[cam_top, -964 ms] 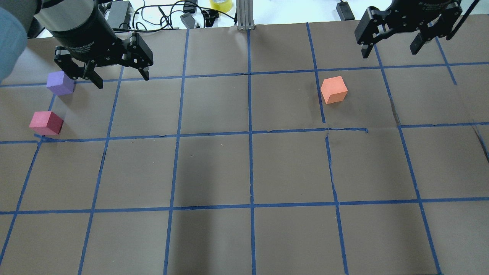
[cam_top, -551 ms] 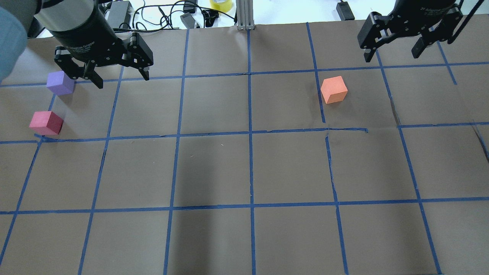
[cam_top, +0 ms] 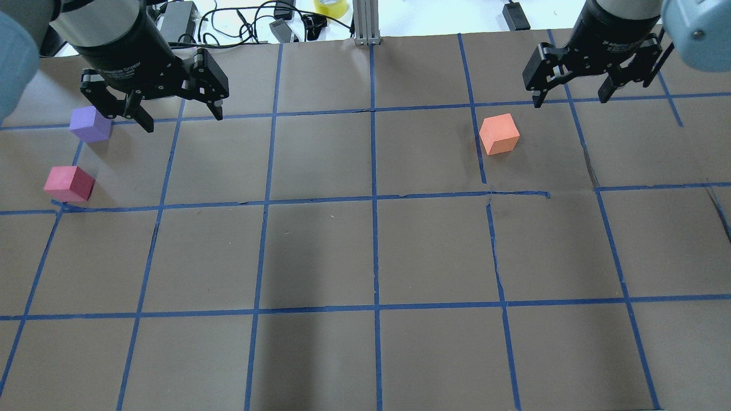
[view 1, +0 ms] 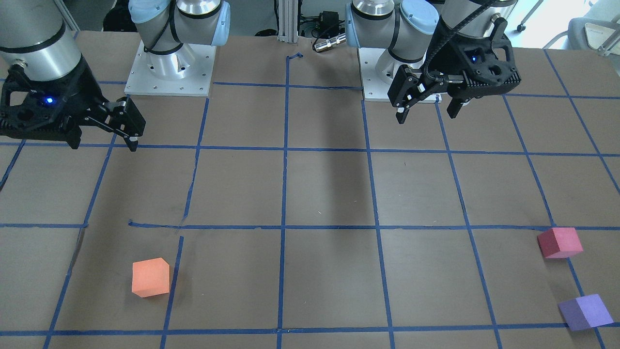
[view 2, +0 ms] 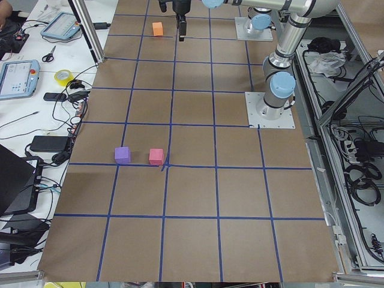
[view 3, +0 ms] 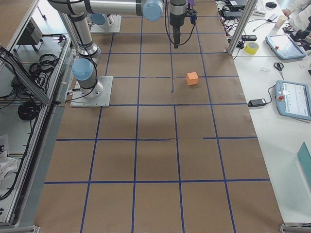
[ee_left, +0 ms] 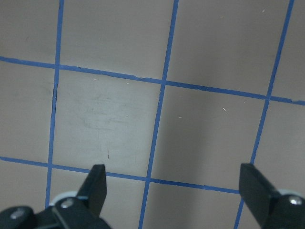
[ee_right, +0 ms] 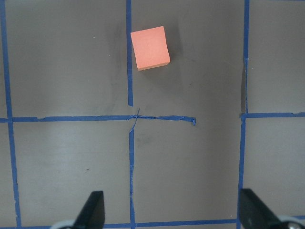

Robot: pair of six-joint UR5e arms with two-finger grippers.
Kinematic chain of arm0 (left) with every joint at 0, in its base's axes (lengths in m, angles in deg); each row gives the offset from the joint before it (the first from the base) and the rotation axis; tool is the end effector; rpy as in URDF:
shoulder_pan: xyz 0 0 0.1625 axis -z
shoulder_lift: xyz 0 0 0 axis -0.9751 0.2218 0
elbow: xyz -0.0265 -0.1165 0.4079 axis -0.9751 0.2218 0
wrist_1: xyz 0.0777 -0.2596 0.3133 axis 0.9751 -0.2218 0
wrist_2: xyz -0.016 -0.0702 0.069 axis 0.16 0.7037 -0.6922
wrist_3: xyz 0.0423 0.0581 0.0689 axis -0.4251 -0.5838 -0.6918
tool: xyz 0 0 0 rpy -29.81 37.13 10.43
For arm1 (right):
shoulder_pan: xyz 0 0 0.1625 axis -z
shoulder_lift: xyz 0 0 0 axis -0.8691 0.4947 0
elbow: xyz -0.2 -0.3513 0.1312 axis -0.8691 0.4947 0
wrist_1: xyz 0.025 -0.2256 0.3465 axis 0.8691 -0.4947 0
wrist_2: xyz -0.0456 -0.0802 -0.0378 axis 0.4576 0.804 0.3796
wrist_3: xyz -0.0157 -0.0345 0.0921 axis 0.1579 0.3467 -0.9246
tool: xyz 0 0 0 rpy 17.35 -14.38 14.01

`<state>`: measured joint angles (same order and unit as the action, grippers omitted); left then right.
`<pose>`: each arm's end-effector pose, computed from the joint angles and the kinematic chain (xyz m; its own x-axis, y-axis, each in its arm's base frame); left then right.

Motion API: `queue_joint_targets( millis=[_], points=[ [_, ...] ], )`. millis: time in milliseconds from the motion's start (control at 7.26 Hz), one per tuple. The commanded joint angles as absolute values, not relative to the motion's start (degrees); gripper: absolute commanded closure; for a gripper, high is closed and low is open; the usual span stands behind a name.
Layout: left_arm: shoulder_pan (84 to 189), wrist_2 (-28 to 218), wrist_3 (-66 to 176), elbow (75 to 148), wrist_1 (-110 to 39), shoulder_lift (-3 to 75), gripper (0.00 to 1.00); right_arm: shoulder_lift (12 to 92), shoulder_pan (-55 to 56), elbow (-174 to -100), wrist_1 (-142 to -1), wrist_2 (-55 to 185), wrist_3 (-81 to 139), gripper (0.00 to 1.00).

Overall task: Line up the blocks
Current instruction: 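Move the right gripper down over the orange cube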

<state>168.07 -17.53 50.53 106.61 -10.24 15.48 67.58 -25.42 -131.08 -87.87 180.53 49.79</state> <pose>-0.1392 -0.4886 0.5284 -0.9862 -0.1655 -0.0045 -0.1648 0.9839 -0.0694 0.0897 -0.5362 0.4806 -0.9989 0.0000 0.0462 -0.0015 0.9995 -0.0326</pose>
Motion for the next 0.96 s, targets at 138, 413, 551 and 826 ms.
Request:
queue_joint_targets(
  millis=[138,413,551,826],
  points=[
    [168.1,-17.5,50.5,106.6,-10.4,15.4,0.00,57.0,-25.3,-130.3,-100.2,180.8,50.7,0.00],
    [168.0,-17.5,50.5,106.5,-10.4,15.4,0.00,48.6,-25.4,-130.7,-109.4,180.4,53.5,0.00],
    [168.1,-17.5,50.5,106.5,-10.2,15.5,0.00,45.8,-25.4,-131.0,-112.6,180.4,55.3,0.00],
    [168.0,-17.5,50.5,106.6,-10.1,15.6,0.00,40.6,-25.8,-131.2,-118.7,180.6,55.3,0.00]
  ],
)
